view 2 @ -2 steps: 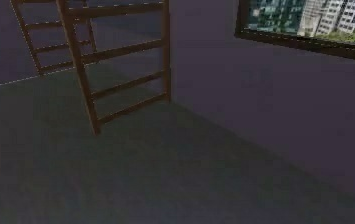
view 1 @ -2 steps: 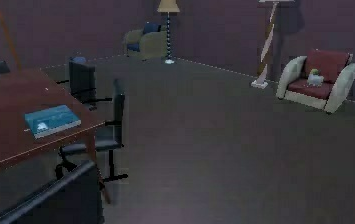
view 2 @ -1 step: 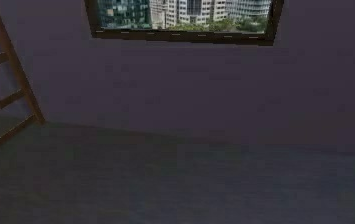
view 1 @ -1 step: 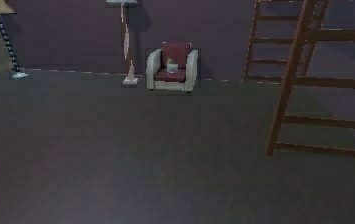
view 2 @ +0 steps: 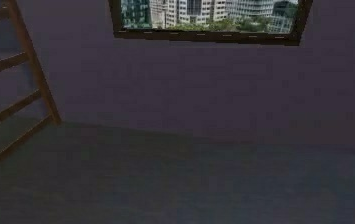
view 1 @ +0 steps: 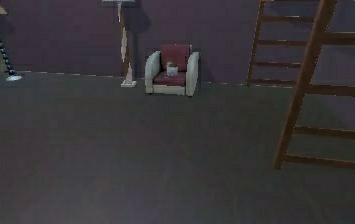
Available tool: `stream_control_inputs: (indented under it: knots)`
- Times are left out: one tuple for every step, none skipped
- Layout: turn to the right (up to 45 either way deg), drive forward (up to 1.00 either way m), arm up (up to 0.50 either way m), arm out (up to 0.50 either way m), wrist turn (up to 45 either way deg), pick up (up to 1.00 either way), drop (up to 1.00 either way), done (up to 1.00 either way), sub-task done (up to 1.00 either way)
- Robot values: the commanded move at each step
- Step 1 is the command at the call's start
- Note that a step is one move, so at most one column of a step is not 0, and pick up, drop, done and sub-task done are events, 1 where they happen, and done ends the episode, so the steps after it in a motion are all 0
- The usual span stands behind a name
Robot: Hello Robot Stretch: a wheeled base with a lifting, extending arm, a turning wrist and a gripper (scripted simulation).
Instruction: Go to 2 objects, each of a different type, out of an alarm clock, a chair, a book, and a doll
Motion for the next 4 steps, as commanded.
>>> stream_control_inputs:
  knots:
    - [-33.0, 0.0, 0.0, 0.0, 0.0, 0.0, 0.0, 0.0, 0.0]
    - [0.0, 0.55, 0.0, 0.0, 0.0, 0.0, 0.0, 0.0, 0.0]
    - [-45.0, 0.0, 0.0, 0.0, 0.0, 0.0, 0.0, 0.0, 0.0]
    - [-21.0, 0.0, 0.0, 0.0, 0.0, 0.0, 0.0, 0.0, 0.0]
